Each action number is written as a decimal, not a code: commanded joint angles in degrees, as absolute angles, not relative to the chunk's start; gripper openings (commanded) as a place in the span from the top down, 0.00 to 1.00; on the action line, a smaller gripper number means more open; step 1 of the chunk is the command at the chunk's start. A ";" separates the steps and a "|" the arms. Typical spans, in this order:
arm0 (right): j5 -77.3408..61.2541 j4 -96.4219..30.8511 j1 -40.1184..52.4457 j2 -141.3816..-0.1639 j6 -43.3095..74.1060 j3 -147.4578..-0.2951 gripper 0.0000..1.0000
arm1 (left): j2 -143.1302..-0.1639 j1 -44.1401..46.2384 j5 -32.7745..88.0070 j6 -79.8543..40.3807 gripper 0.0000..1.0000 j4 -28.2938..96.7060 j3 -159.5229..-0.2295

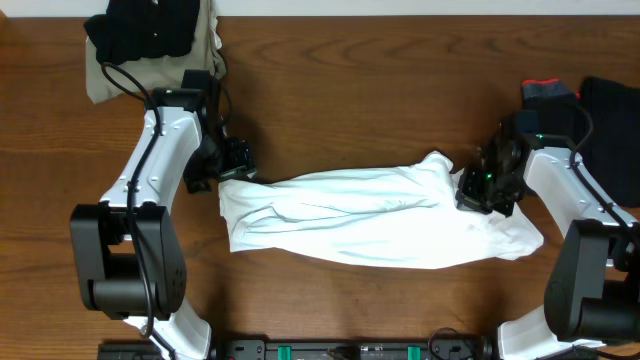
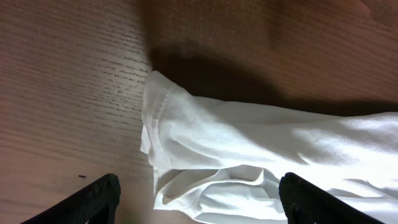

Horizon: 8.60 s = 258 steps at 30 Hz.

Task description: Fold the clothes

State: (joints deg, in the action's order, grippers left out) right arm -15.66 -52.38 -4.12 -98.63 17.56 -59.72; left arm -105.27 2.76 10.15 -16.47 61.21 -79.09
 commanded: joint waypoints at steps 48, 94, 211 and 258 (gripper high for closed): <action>-20.27 -36.58 -3.73 -103.13 13.19 -67.90 0.47 | -105.01 2.59 10.07 -16.08 0.16 61.19 -78.96; -35.35 -52.64 -3.29 -106.00 15.38 -76.88 0.99 | -105.01 2.59 10.07 -16.08 0.16 60.86 -78.96; -10.87 -59.05 7.35 -102.87 17.76 -60.58 0.88 | -119.83 8.47 29.15 -18.92 0.94 48.51 -74.39; -10.74 -56.53 7.35 -102.87 17.74 -60.58 0.86 | -106.00 17.91 26.48 -24.53 0.94 46.92 -59.68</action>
